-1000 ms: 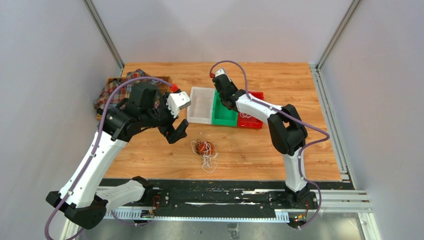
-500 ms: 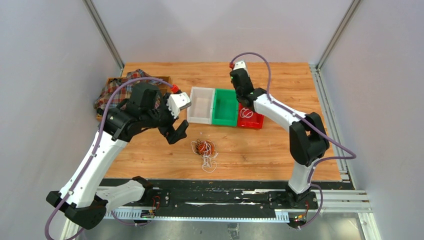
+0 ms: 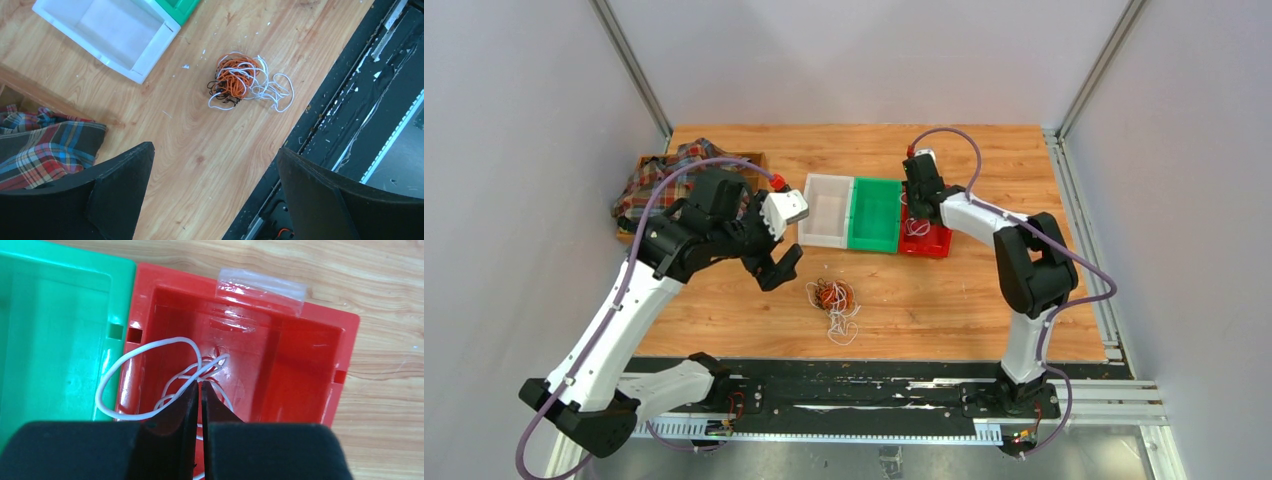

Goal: Untangle the cables

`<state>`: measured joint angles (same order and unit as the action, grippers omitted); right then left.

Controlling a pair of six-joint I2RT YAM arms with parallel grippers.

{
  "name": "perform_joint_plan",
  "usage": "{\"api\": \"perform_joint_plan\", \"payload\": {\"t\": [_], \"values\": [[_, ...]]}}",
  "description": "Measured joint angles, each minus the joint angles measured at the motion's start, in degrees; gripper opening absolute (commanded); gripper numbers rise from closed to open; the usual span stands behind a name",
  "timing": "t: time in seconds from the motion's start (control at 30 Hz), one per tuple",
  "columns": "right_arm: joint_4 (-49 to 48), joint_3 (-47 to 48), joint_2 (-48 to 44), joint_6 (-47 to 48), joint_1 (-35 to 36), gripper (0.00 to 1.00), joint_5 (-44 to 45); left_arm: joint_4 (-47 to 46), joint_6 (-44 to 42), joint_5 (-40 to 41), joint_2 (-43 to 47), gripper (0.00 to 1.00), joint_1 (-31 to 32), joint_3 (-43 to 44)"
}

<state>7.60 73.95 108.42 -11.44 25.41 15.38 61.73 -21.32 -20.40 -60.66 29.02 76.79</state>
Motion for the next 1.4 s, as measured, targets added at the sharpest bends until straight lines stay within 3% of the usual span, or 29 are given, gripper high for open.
{"api": "perform_joint_plan", "payload": {"t": [0.23, 0.4, 0.5, 0.63, 0.8, 1.03, 1.27, 1.4], "values": [[1.0, 0.2, 1.5, -0.8, 0.0, 0.12, -0.7, -1.0, -1.2, 0.6, -0.8, 0.98, 0.0, -3.4], [2.1, -2.0, -3.6, -1.5, 0.2, 0.34, 0.2, -4.3, -1.4, 1.5, -3.4, 0.98, 0.0, -7.7], [1.6, -7.0, -12.5, -2.2, 1.4, 0.49, 1.7, -8.1, -1.5, 1.9, -6.4, 1.00, 0.0, -10.4], [0.2, -12.4, -23.0, -3.0, 5.7, 0.59, 2.3, -14.1, -1.7, 2.5, -11.7, 0.95, 0.0, -14.3], [-1.4, -20.2, -31.5, -4.2, 10.8, 0.60, 0.7, -18.6, -1.6, 2.8, -18.9, 0.87, -0.1, -15.1], [-3.4, -30.3, -41.1, -8.4, 11.0, 0.61, -5.4, -23.1, -3.2, 0.5, -26.4, 0.77, -2.3, -16.2], [-7.2, -32.1, -44.8, -12.5, 11.0, 0.61, -12.5, -22.8, -5.3, -5.6, -30.6, 0.58, -2.7, -16.4], [-8.5, -32.2, -44.8, -14.3, 11.0, 0.62, -15.8, -22.4, -5.9, -7.1, -31.9, 0.24, -2.7, -16.4]]}}
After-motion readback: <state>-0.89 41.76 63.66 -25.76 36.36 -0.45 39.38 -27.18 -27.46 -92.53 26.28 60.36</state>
